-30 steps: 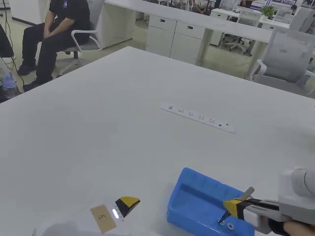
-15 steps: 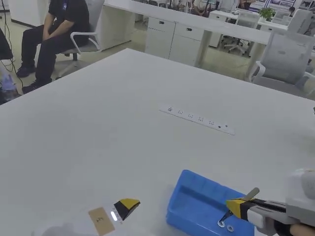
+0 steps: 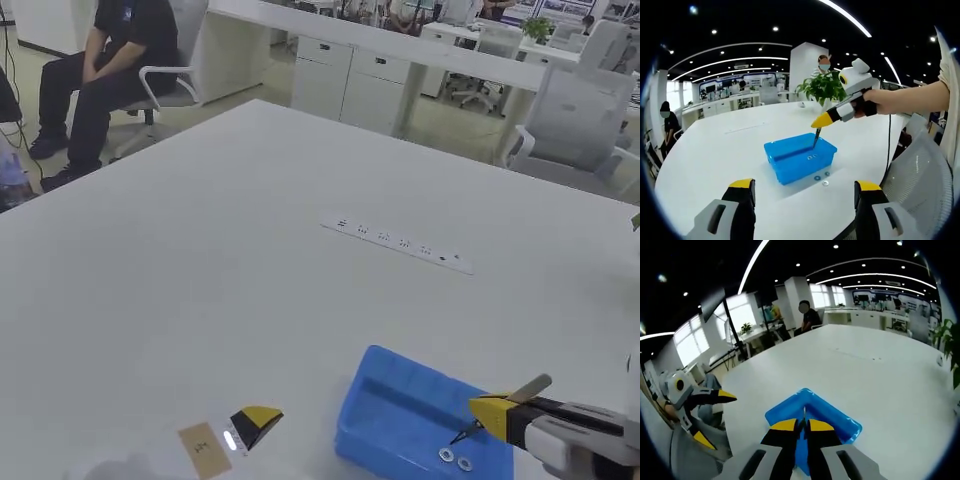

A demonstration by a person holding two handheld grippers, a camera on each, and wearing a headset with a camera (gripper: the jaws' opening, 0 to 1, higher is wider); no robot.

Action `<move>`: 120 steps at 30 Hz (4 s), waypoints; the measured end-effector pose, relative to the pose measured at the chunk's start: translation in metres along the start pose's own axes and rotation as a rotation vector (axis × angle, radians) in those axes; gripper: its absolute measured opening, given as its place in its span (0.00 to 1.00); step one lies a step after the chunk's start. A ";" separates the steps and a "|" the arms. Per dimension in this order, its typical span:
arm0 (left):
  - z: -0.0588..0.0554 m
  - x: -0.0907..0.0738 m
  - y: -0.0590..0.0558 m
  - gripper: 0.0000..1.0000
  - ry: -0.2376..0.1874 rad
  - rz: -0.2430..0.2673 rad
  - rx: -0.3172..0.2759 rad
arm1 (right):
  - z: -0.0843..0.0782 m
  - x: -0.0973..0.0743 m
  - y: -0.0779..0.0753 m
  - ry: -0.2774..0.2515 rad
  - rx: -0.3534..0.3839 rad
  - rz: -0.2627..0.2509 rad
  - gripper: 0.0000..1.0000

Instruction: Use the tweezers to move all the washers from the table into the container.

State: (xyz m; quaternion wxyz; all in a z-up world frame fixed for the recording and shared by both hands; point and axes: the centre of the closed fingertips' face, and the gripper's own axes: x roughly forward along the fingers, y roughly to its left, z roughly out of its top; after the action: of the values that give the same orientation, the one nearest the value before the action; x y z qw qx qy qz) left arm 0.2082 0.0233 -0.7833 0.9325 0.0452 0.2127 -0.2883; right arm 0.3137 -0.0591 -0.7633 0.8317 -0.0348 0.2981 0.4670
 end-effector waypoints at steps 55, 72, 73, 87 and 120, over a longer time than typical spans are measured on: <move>-0.006 0.001 -0.002 0.82 0.038 -0.011 0.025 | -0.079 0.027 0.053 0.195 -0.111 0.157 0.04; -0.006 0.001 -0.001 0.82 0.043 -0.009 0.025 | -0.089 0.029 0.059 0.222 -0.329 0.129 0.03; -0.006 0.001 -0.001 0.82 0.042 -0.008 0.025 | -0.089 0.029 0.058 0.217 -0.313 0.127 0.03; -0.006 0.001 -0.001 0.82 0.038 -0.009 0.024 | -0.041 0.009 0.045 0.097 -0.130 0.120 0.03; -0.006 0.000 0.000 0.81 0.036 -0.006 0.022 | -0.007 0.040 -0.010 0.113 -0.035 0.039 0.03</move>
State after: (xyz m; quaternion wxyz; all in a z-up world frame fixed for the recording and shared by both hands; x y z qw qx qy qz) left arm 0.2059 0.0245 -0.7885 0.9271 0.0602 0.2264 -0.2924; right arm 0.3337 -0.0364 -0.7923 0.8035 -0.0697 0.3371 0.4857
